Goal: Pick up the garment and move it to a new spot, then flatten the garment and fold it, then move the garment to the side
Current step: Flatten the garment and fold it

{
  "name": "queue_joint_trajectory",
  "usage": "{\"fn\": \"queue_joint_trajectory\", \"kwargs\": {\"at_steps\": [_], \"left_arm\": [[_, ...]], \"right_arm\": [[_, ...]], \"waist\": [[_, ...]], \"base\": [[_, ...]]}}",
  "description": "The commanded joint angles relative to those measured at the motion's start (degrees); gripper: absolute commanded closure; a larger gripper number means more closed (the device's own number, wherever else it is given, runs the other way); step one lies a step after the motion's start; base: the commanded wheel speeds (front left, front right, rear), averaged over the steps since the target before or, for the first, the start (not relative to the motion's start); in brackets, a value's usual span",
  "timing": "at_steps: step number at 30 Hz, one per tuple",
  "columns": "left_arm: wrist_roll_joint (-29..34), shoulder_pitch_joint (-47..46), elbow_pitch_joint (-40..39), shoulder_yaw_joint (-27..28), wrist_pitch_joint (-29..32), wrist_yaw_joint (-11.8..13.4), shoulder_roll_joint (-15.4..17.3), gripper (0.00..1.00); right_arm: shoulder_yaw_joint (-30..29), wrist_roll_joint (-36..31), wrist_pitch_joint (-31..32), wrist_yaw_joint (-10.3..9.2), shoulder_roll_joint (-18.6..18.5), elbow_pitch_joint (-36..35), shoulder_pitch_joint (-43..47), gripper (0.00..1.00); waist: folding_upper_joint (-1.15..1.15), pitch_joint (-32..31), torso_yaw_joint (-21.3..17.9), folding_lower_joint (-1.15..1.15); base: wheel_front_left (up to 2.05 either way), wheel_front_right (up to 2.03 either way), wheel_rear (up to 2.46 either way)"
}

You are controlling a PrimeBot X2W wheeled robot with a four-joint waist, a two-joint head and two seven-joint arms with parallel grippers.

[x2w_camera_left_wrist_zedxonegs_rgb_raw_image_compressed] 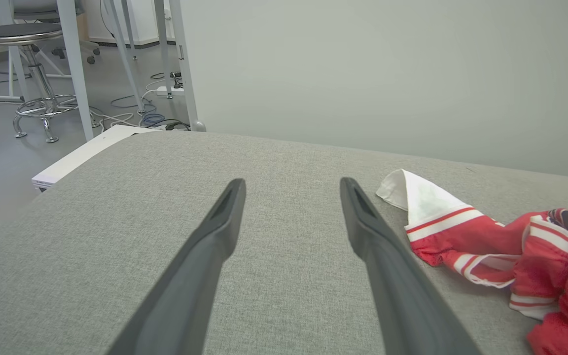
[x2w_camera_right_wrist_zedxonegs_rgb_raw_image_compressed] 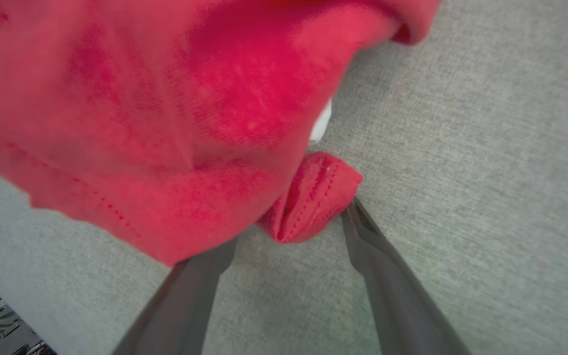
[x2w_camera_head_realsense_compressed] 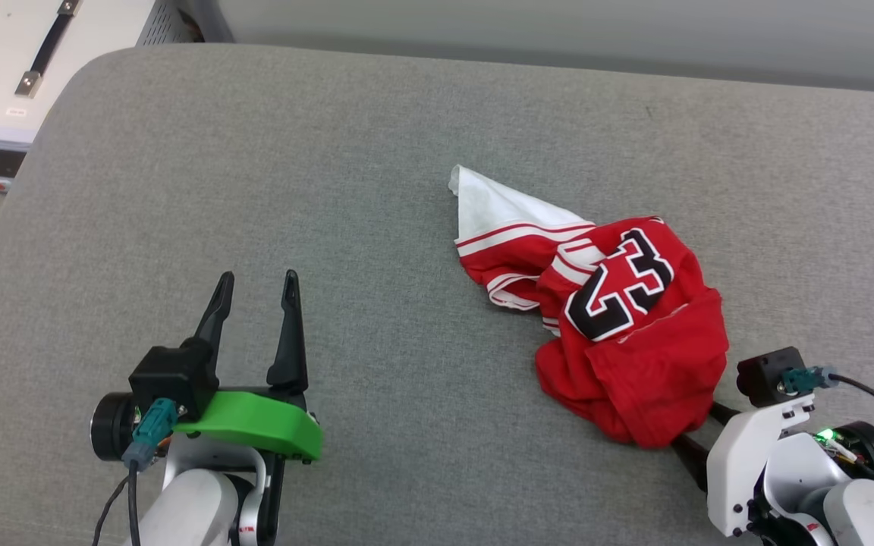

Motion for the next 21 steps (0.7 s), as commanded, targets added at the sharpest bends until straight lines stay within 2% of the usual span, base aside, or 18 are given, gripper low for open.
{"fn": "queue_joint_trajectory", "kwargs": {"at_steps": [1,5,6,7,8,14,21], "left_arm": [[0.49,-1.32,0.5,0.19,-0.49,-0.35,-0.25,0.0],[0.5,-1.81,1.36,0.31,-0.86,-0.55,-0.57,0.0],[0.49,-1.86,1.52,0.32,-0.93,-0.58,-0.63,0.0],[0.5,-1.89,1.74,0.31,-1.01,-0.61,-0.73,0.0],[0.49,-1.9,1.91,0.3,-1.06,-0.63,-0.79,0.0],[0.28,-1.32,2.71,0.5,-1.29,-0.6,-0.8,0.0],[-0.02,-0.41,2.63,0.71,-1.0,-0.32,-0.12,0.0]], "right_arm": [[1.3,1.22,1.29,-0.05,-0.39,1.67,-0.62,0.0],[3.54,3.02,3.93,-0.05,-1.21,4.22,-1.02,0.0],[3.97,3.29,4.43,-0.05,-1.36,4.57,-1.1,0.52],[4.24,3.69,4.63,-0.05,-1.45,4.83,-1.24,0.94],[4.37,3.94,4.68,-0.05,-1.52,4.97,-1.36,1.0],[0.69,3.57,1.9,-0.05,-2.65,3.81,-3.45,1.0],[-10.66,0.63,0.1,-0.05,-4.02,2.15,-5.06,1.0]], "waist": [[0.0,1.29,1.02,0.0],[0.0,1.7,1.15,0.0],[0.0,1.69,1.14,0.0],[0.0,1.64,1.12,0.0],[0.0,1.57,1.09,0.0],[0.0,-0.26,0.18,0.0],[0.0,-2.22,-1.37,0.0]], "base": [[0.0,0.0,0.0],[0.0,0.0,0.0],[0.0,0.0,0.0],[0.0,0.0,0.0],[0.0,0.0,0.0],[0.0,0.0,0.0],[0.0,0.0,0.0]]}}
